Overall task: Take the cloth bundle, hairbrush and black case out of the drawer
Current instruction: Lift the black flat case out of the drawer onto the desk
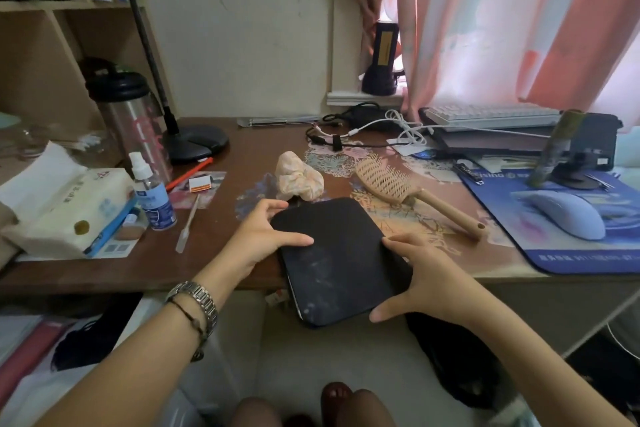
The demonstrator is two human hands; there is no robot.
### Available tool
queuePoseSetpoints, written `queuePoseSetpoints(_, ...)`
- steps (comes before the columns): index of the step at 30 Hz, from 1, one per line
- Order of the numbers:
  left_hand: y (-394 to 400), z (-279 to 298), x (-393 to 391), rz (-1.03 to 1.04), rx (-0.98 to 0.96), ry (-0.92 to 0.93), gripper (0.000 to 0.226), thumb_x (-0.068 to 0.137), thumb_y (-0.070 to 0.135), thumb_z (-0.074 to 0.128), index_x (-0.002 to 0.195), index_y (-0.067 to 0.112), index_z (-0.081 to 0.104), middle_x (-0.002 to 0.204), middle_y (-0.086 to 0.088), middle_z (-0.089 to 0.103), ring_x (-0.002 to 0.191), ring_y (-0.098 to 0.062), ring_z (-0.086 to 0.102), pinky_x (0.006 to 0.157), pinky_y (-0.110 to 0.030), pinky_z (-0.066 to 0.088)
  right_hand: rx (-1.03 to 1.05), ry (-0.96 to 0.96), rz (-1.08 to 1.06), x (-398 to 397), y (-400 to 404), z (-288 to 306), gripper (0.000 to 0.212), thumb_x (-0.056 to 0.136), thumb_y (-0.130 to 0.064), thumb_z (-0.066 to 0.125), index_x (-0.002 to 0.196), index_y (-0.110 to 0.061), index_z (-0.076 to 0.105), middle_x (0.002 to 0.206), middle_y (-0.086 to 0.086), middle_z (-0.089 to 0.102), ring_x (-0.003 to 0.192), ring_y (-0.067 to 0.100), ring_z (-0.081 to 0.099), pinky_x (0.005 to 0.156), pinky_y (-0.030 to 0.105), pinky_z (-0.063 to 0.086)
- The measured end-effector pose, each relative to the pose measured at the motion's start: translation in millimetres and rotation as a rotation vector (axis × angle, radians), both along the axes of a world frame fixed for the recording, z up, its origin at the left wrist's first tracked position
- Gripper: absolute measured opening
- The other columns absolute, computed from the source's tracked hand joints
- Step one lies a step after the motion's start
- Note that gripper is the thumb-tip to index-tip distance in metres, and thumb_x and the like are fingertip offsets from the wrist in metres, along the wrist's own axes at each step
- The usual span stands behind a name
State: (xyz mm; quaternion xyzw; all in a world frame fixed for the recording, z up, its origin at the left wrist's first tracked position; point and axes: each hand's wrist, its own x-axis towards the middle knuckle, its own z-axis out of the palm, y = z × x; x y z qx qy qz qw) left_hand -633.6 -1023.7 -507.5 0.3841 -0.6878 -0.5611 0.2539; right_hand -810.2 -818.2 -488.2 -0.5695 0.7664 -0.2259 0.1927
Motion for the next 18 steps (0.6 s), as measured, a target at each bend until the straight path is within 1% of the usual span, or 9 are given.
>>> queuePoseSetpoints(2, -3, -1, -3, 0.011, -0.040, -0.030, 0.073, 0.051, 0.016, 0.090, 0.113, 0.024, 0.052, 0.124, 0.001, 0.053, 0.105, -0.007, 0.053, 0.077, -0.014, 0.042, -0.029, 0.010, -0.016, 0, 0, -3, 0.127, 0.035, -0.070, 0.080, 0.142, -0.018, 0.035, 0.142, -0.010, 0.037, 0.125, 0.006, 0.035, 0.097, 0.019, 0.030)
queuePoseSetpoints(4, -7, 1, -6, 0.018, -0.071, -0.074, 0.075, 0.051, 0.019, 0.090, 0.114, 0.024, 0.052, 0.127, 0.000, 0.052, 0.118, -0.014, 0.048, 0.091, -0.025, 0.040, -0.052, 0.029, -0.037, 1, -1, -5, 0.129, 0.032, -0.073, 0.078, 0.141, -0.016, 0.037, 0.141, -0.009, 0.039, 0.125, 0.007, 0.037, 0.097, 0.019, 0.031)
queuePoseSetpoints(5, -9, 1, -8, 0.009, -0.065, -0.079, 0.076, 0.052, 0.018, 0.090, 0.116, 0.024, 0.051, 0.127, 0.000, 0.052, 0.115, -0.013, 0.050, 0.091, -0.025, 0.041, -0.058, 0.047, -0.046, 2, -2, -6, 0.130, 0.031, -0.074, 0.076, 0.141, -0.015, 0.038, 0.141, -0.008, 0.040, 0.126, 0.009, 0.038, 0.099, 0.021, 0.032)
queuePoseSetpoints(8, -12, 3, -11, -0.037, -0.030, -0.064, 0.081, 0.055, 0.009, 0.088, 0.124, 0.020, 0.047, 0.123, -0.001, 0.055, 0.088, 0.005, 0.052, 0.065, -0.011, 0.043, -0.053, 0.092, -0.071, 4, -3, -8, 0.133, 0.029, -0.079, 0.072, 0.140, -0.013, 0.040, 0.140, -0.007, 0.042, 0.126, 0.014, 0.040, 0.104, 0.031, 0.036)
queuePoseSetpoints(9, -12, 3, -12, -0.039, -0.027, -0.059, 0.083, 0.056, 0.007, 0.087, 0.128, 0.019, 0.045, 0.126, -0.003, 0.055, 0.090, 0.004, 0.053, 0.066, -0.010, 0.043, -0.046, 0.106, -0.074, 5, -4, -8, 0.133, 0.029, -0.081, 0.070, 0.140, -0.013, 0.040, 0.140, -0.007, 0.042, 0.126, 0.014, 0.041, 0.103, 0.032, 0.037)
queuePoseSetpoints(10, -13, 2, -11, -0.035, -0.028, -0.059, 0.085, 0.057, 0.006, 0.086, 0.130, 0.018, 0.044, 0.130, -0.005, 0.054, 0.100, -0.003, 0.055, 0.075, -0.012, 0.043, -0.038, 0.123, -0.074, 5, -4, -8, 0.133, 0.029, -0.082, 0.068, 0.139, -0.014, 0.040, 0.139, -0.008, 0.043, 0.125, 0.014, 0.042, 0.102, 0.032, 0.038)
queuePoseSetpoints(12, -12, 2, -8, -0.017, -0.047, -0.065, 0.087, 0.059, 0.005, 0.085, 0.133, 0.018, 0.042, 0.138, -0.008, 0.050, 0.122, -0.019, 0.047, 0.091, -0.024, 0.038, -0.034, 0.147, -0.080, 6, -4, -9, 0.132, 0.030, -0.083, 0.067, 0.139, -0.015, 0.041, 0.137, -0.008, 0.044, 0.123, 0.014, 0.044, 0.100, 0.032, 0.040)
queuePoseSetpoints(15, -5, 3, -1, -0.018, -0.079, -0.042, 0.085, 0.060, 0.007, 0.085, 0.133, 0.018, 0.043, 0.139, -0.009, 0.047, 0.124, -0.019, 0.045, 0.096, -0.026, 0.036, -0.032, 0.167, -0.085, 8, -5, -9, 0.129, 0.032, -0.085, 0.064, 0.138, -0.016, 0.042, 0.136, -0.008, 0.045, 0.121, 0.014, 0.046, 0.097, 0.034, 0.043)
queuePoseSetpoints(18, 10, 3, 16, -0.102, -0.145, -0.073, 0.078, 0.057, 0.025, 0.087, 0.127, 0.029, 0.051, 0.137, 0.000, 0.050, 0.126, -0.014, 0.045, 0.100, -0.024, 0.034, -0.029, 0.246, -0.101, 10, -6, -9, 0.123, 0.034, -0.090, 0.057, 0.136, -0.023, 0.043, 0.135, -0.013, 0.044, 0.118, 0.014, 0.049, 0.089, 0.040, 0.049)
